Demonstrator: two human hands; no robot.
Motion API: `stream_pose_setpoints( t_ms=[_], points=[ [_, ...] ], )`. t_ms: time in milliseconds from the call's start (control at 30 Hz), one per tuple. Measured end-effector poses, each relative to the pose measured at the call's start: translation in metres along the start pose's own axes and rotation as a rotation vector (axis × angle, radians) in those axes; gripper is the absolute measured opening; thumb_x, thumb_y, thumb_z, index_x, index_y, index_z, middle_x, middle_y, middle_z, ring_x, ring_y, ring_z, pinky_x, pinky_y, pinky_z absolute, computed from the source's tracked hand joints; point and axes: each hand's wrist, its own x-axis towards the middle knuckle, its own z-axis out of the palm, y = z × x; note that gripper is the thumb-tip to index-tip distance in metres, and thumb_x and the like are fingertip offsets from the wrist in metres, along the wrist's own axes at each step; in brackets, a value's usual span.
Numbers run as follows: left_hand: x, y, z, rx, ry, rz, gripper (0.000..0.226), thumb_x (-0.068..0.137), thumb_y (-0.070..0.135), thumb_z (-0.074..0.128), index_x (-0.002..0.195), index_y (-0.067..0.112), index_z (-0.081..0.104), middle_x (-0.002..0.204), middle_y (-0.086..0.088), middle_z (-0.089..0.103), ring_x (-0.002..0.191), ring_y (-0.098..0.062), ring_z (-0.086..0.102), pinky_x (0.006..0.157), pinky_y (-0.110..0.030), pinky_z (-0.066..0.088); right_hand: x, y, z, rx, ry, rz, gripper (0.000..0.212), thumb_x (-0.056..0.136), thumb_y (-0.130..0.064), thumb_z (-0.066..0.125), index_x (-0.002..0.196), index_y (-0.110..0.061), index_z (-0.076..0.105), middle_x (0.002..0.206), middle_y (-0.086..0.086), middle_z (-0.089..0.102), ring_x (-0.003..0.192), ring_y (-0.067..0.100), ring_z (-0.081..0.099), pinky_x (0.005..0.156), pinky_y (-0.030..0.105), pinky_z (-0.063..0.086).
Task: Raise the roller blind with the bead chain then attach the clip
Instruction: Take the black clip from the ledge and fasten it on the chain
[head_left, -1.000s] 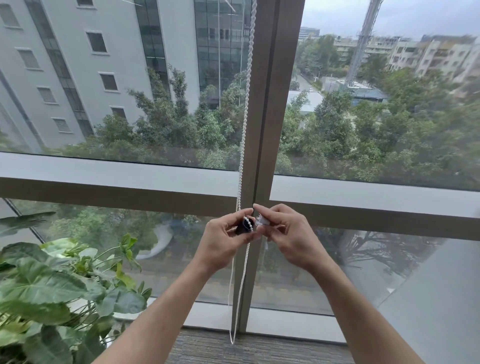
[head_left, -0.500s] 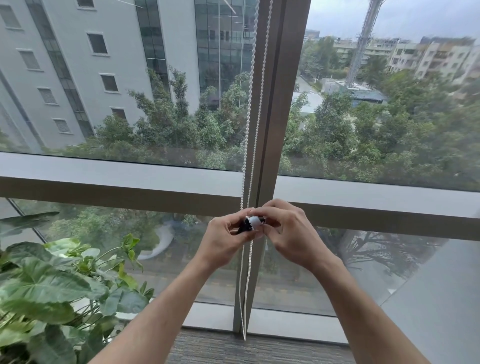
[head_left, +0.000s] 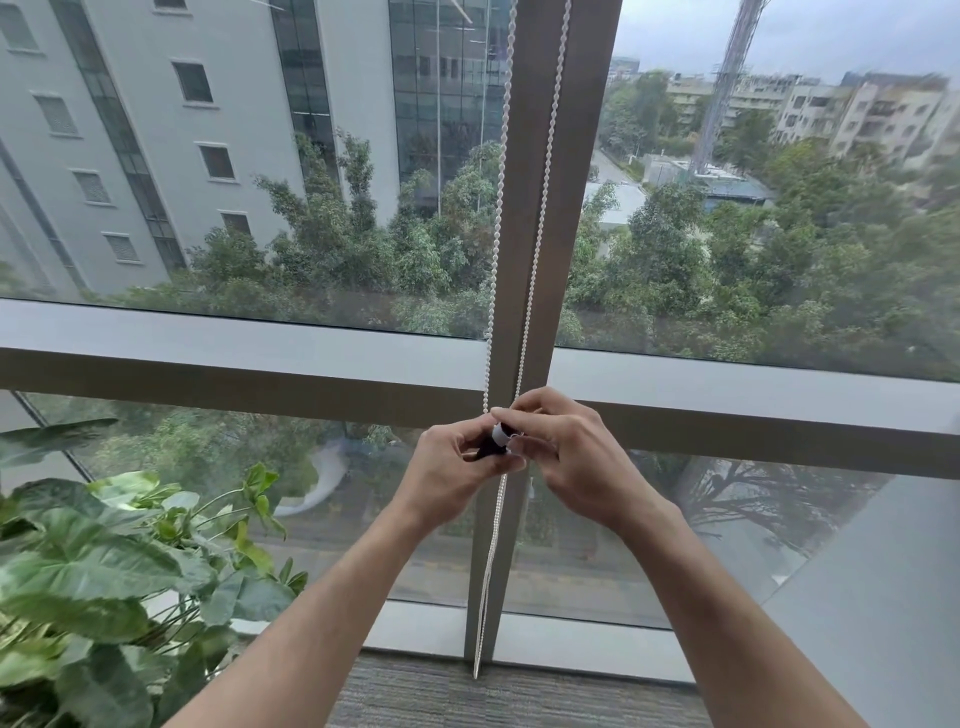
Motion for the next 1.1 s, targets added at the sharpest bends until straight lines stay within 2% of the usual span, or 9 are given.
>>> stream_pose_setpoints(
  t_ms=[100, 200, 267, 333, 467, 633, 800, 967, 1100],
  points=[
    [0.0, 0.002, 0.0, 0.002, 0.009, 0.007, 0.024, 0.076, 0.018, 0.082, 0.095, 0.03, 0.076, 0.088, -0.004, 0.077, 0.08, -0.007, 0.066, 0.083, -0.028, 0.055, 0.0, 0.001, 0.0, 0.001, -0.012, -0.033, 0.031, 0.089, -0.001, 0.065, 0.117, -0.011, 0.071, 0.106, 0.005, 0.064, 0.086, 0.013, 0.061, 0.078, 0.014, 0.045],
    [-0.001, 0.004, 0.0, -0.006, 0.003, 0.008, 0.028, 0.076, 0.012, 0.081, 0.09, 0.036, 0.075, 0.082, 0.005, 0.076, 0.078, -0.005, 0.065, 0.08, -0.021, 0.054, 0.0, 0.002, 0.0, -0.008, -0.021, -0.034, 0.031, 0.089, -0.002, 0.064, 0.117, -0.011, 0.071, 0.105, 0.004, 0.064, 0.088, 0.017, 0.064, 0.079, 0.023, 0.05],
    [-0.002, 0.005, 0.0, -0.001, -0.007, 0.01, 0.032, 0.076, 0.008, 0.081, 0.085, 0.038, 0.075, 0.078, 0.011, 0.074, 0.075, -0.002, 0.064, 0.078, -0.017, 0.052, 0.001, 0.002, -0.001, -0.002, -0.026, -0.043, 0.029, 0.088, -0.003, 0.064, 0.115, -0.013, 0.072, 0.102, 0.003, 0.065, 0.087, 0.018, 0.065, 0.078, 0.022, 0.049],
    [-0.001, 0.005, 0.0, 0.008, -0.013, 0.009, 0.032, 0.076, 0.006, 0.081, 0.082, 0.037, 0.075, 0.076, 0.012, 0.074, 0.073, -0.003, 0.065, 0.077, -0.017, 0.052, 0.002, 0.003, -0.001, 0.005, -0.03, -0.055, 0.03, 0.086, -0.003, 0.064, 0.112, -0.014, 0.074, 0.098, 0.003, 0.066, 0.085, 0.019, 0.065, 0.077, 0.024, 0.05],
    [-0.001, 0.005, -0.001, 0.038, -0.029, 0.008, 0.033, 0.074, 0.009, 0.083, 0.079, 0.04, 0.073, 0.074, 0.014, 0.073, 0.072, -0.003, 0.066, 0.076, -0.019, 0.053, 0.004, 0.006, -0.002, 0.011, -0.03, -0.073, 0.032, 0.085, 0.001, 0.065, 0.112, -0.012, 0.074, 0.094, 0.006, 0.068, 0.083, 0.022, 0.068, 0.074, 0.038, 0.055],
    [0.002, 0.006, -0.007, 0.025, -0.083, -0.003, 0.028, 0.072, 0.011, 0.085, 0.084, 0.034, 0.075, 0.077, 0.009, 0.072, 0.075, -0.009, 0.067, 0.077, -0.026, 0.055, 0.005, 0.01, -0.006, 0.06, -0.04, -0.112, 0.035, 0.086, 0.004, 0.066, 0.115, -0.016, 0.073, 0.1, 0.004, 0.071, 0.087, 0.019, 0.07, 0.078, 0.035, 0.056],
    [0.002, 0.008, -0.008, -0.062, -0.143, -0.054, 0.024, 0.072, 0.018, 0.084, 0.093, 0.027, 0.078, 0.081, 0.005, 0.074, 0.077, -0.012, 0.068, 0.075, -0.033, 0.06, 0.007, 0.009, -0.011, 0.041, -0.059, -0.101, 0.039, 0.082, 0.007, 0.07, 0.109, -0.02, 0.075, 0.094, 0.002, 0.07, 0.081, 0.017, 0.069, 0.072, 0.033, 0.055],
    [0.001, 0.008, -0.006, -0.054, -0.163, -0.041, 0.031, 0.071, 0.023, 0.083, 0.099, 0.033, 0.077, 0.08, 0.009, 0.072, 0.079, -0.01, 0.066, 0.077, -0.031, 0.058, 0.007, 0.006, -0.015, -0.012, -0.092, -0.059, 0.033, 0.081, -0.003, 0.074, 0.105, -0.025, 0.077, 0.085, -0.011, 0.063, 0.07, 0.005, 0.058, 0.065, 0.012, 0.043],
    [-0.001, 0.007, -0.004, -0.038, -0.142, -0.015, 0.043, 0.073, 0.015, 0.083, 0.112, 0.027, 0.074, 0.08, 0.015, 0.071, 0.08, -0.007, 0.065, 0.081, -0.029, 0.056, 0.002, 0.004, -0.011, -0.038, -0.001, -0.027, 0.022, 0.077, -0.013, 0.079, 0.097, -0.023, 0.079, 0.079, -0.009, 0.063, 0.06, 0.01, 0.056, 0.06, 0.026, 0.05]
  ],
)
